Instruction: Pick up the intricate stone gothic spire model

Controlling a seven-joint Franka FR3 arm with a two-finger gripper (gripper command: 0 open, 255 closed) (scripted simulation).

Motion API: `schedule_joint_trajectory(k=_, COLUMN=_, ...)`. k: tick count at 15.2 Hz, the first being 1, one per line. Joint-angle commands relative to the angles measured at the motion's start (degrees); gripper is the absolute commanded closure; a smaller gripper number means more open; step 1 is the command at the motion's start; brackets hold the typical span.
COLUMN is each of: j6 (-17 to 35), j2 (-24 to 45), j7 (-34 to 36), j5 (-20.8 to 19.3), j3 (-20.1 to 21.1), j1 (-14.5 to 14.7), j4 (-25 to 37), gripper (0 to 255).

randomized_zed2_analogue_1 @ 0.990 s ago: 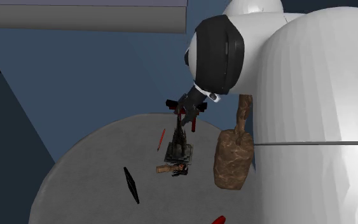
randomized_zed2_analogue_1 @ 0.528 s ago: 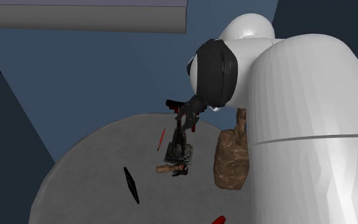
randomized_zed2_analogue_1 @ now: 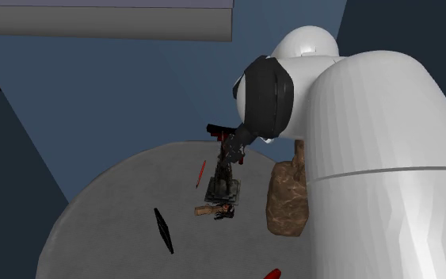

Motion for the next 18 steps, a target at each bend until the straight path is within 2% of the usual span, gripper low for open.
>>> schedule_joint_trajectory(k=1, j6=0.06, j2=0.05, j7=-0.01, j5=0.0, j3=0.0, j1=0.01, j4=-0.02, gripper=255)
schedule_joint_trajectory(k=6, j6=0.11, j2=0.03, j7=-0.03, j5=0.02, j3=0.01, j1=0.03, j4=-0.09, gripper=255)
schedule_joint_trajectory(k=18, j6=-3.57, j2=-6.36, j7=2.71, j5=-0.78, j3=-0.48, j1=0.09, j4=-2.0, gripper=255)
